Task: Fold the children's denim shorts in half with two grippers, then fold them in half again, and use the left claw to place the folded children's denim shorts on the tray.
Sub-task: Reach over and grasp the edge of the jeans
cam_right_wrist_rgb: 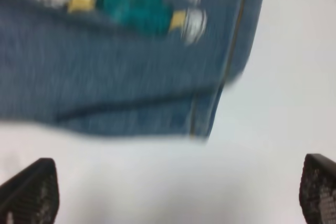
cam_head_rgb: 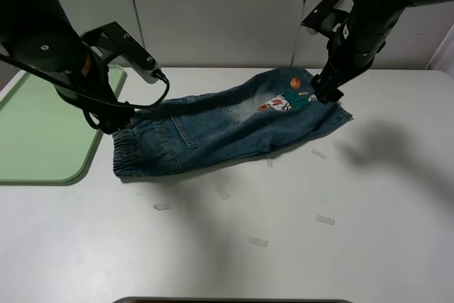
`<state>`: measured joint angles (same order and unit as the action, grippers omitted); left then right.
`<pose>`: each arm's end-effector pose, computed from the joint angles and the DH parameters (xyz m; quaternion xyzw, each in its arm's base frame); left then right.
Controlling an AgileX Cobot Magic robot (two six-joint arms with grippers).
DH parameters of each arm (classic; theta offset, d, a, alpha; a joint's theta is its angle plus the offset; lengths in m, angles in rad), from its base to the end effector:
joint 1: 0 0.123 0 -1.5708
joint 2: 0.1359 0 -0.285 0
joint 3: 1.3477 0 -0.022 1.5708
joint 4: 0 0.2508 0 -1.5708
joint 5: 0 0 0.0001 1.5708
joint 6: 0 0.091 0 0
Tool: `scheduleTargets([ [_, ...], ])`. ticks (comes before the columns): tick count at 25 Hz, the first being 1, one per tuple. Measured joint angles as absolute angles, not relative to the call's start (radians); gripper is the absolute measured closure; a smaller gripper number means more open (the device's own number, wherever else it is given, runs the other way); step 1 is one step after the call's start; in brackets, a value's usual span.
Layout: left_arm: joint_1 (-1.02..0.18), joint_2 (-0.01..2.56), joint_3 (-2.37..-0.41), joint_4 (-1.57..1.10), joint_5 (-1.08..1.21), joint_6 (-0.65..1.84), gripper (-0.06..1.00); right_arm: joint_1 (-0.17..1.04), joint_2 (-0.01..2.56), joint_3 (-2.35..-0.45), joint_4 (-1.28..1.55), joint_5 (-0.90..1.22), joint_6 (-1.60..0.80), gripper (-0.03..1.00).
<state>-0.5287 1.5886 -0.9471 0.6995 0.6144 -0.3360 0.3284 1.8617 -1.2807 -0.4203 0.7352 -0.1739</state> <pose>0.2851 -0.1274 0.2180 0.3224 0.8937 0.1479 0.2749 0.3698 0.0997 0.2018 -0.3641 0.9015 -0.1509 0.1785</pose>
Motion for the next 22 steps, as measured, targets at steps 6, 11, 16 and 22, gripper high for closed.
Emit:
scheduleTargets([
  [6, -0.529, 1.427, -0.947, 0.555, 0.797, -0.336, -0.05, 0.328, 1.804, -1.281, -0.347, 0.882, -0.077, 0.28],
  [11, -0.529, 1.269, -0.947, 0.437, 0.913, -0.336, -0.05, 0.328, 1.717, -1.281, -0.24, 0.955, -0.071, 0.28],
  [16, -0.529, 1.092, -0.947, 0.355, 0.966, -0.336, -0.05, 0.328, 1.655, -1.284, -0.154, 1.026, -0.071, 0.28],
  [22, -0.529, 0.856, -0.929, 0.334, 1.032, -0.336, -0.05, 0.328, 1.603, -1.284, -0.066, 1.106, -0.071, 0.28],
])
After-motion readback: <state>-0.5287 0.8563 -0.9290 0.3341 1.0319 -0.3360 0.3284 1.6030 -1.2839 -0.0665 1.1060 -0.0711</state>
